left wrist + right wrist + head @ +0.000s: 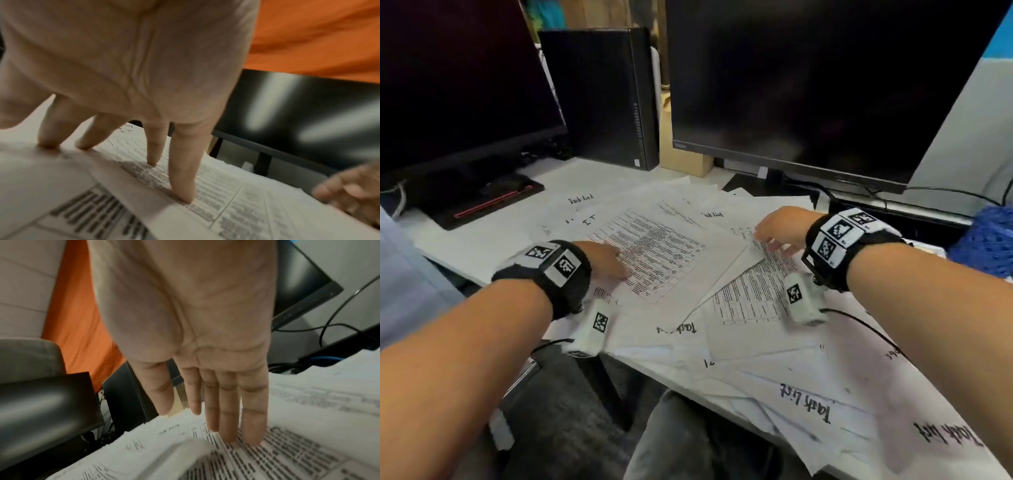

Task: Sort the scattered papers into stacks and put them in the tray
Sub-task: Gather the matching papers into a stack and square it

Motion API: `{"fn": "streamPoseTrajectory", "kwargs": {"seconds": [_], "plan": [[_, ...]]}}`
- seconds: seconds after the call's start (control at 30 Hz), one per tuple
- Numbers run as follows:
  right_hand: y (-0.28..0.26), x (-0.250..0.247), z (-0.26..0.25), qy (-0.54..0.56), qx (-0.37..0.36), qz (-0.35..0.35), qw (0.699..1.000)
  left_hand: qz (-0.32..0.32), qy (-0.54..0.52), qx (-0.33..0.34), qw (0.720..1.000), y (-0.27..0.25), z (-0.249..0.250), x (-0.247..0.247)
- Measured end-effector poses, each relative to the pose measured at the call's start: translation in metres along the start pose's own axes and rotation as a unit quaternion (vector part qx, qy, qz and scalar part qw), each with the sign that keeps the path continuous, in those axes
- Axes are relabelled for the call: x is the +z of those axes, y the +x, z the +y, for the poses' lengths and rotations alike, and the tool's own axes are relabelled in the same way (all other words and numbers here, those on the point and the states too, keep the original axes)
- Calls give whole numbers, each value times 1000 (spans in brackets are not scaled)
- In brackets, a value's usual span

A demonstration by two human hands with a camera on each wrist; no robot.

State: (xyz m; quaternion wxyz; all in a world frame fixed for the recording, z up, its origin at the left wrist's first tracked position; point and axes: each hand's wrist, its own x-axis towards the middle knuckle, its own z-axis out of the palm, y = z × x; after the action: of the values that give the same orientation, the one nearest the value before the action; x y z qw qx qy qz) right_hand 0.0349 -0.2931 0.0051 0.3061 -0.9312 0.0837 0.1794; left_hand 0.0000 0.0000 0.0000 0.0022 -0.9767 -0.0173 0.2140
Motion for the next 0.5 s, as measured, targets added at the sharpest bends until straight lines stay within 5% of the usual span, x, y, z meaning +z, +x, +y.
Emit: {"fn": "streamPoseTrajectory", "kwargs": {"seconds": [0.27,0.43,0.5], "plan": [[47,16,-6,19,1,-1,1000,-112,-2,55,992,20,0,0],[42,20,-10,-73,-46,-42,995,-123,-7,115,986,30,-6,-1],[38,16,-4,-33,-59,-27,997,-90,-73,115,987,34,-12,-3]]}}
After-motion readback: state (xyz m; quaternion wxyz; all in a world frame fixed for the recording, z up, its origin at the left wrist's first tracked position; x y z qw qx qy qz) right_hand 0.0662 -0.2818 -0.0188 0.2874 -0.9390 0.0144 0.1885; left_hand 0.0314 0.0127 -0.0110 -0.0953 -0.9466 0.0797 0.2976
